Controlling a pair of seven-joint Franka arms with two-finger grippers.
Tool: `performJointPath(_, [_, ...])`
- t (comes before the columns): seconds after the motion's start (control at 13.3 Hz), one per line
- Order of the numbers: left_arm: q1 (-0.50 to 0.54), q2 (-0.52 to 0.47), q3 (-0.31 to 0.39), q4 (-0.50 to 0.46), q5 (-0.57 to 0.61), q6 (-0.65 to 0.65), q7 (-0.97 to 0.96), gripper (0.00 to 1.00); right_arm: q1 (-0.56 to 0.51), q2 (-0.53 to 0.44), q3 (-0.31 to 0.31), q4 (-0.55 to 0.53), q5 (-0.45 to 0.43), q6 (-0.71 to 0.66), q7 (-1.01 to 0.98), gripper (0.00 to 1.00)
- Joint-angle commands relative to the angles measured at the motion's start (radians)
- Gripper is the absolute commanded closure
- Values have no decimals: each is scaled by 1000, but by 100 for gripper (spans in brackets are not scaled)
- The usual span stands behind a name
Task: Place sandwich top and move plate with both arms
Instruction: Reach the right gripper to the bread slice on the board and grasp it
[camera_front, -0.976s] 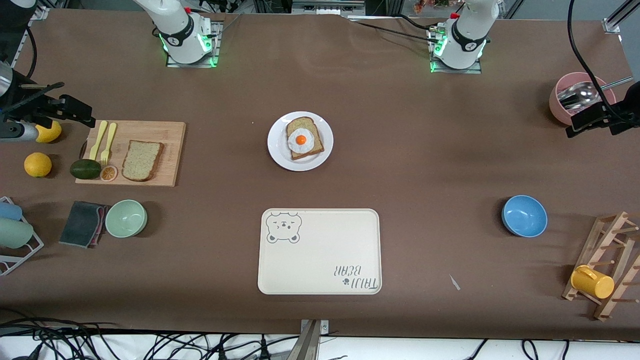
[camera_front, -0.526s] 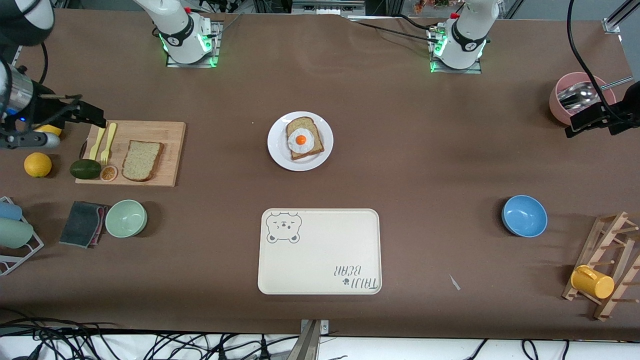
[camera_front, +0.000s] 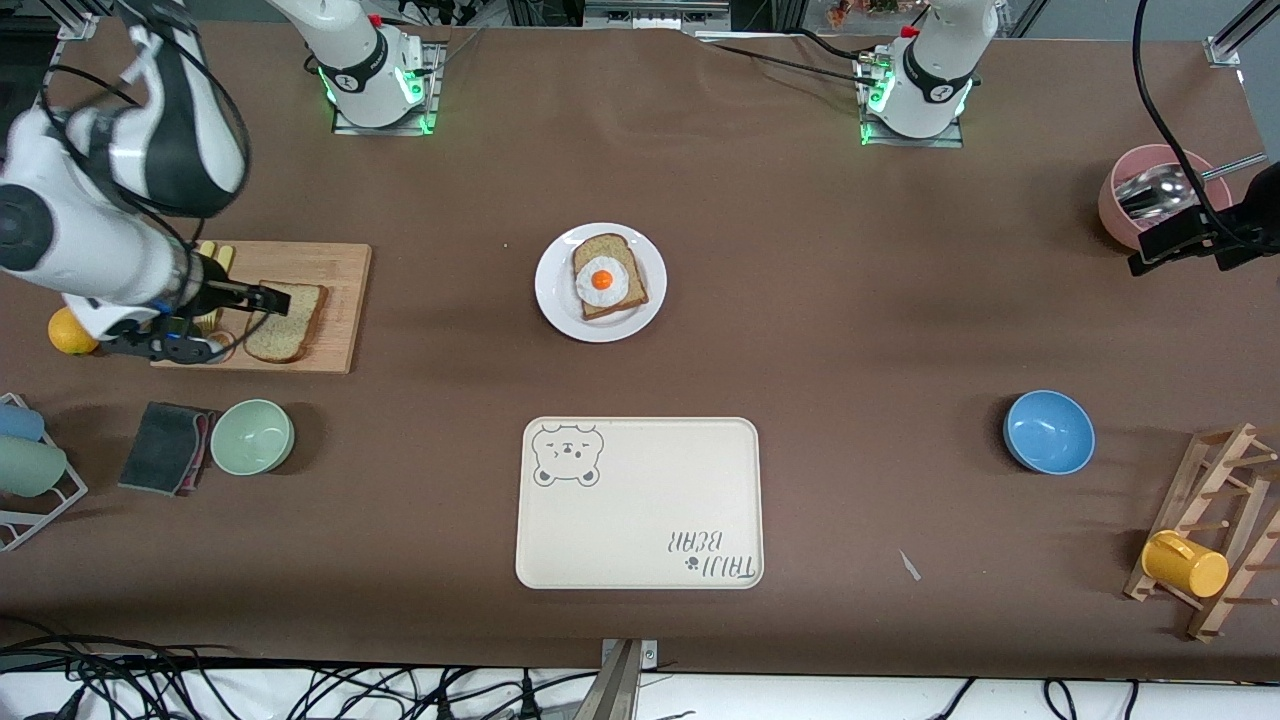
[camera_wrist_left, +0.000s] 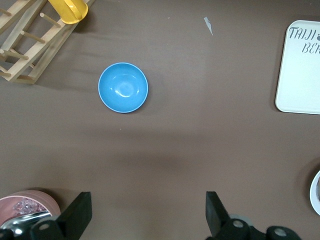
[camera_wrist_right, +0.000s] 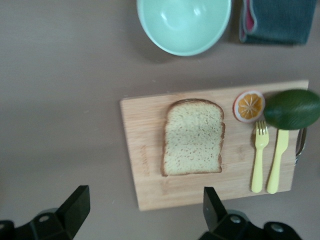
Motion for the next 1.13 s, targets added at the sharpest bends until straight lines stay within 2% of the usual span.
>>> performJointPath(0.0, [2,-6,-3,-14,-21,17,-11,0,4,38,7,-49,-79,89,119,1])
performJointPath(0.15, [-1,-6,-3,-16,-20,20,-11,0,5,106,7,-57,-93,159,163,2])
performJointPath(0.3, [-1,-8,-11,-17,-20,20,-11,0,5,155,7,-77,-178,228,253,10])
performJointPath(0.45, [1,-6,-11,-17,-20,20,-11,0,26,193,9,-78,-241,261,350,20])
performJointPath(0.6, [-1,-6,-11,-17,-20,24,-11,0,37,238,7,-77,-255,308,399,28])
performJointPath(0.83, [-1,-6,-11,-29,-20,49,-11,0,36,260,6,-77,-286,330,400,48])
performJointPath(1.05, [-3,-3,-13,-36,-20,66,-11,0,31,261,0,-77,-292,327,392,50])
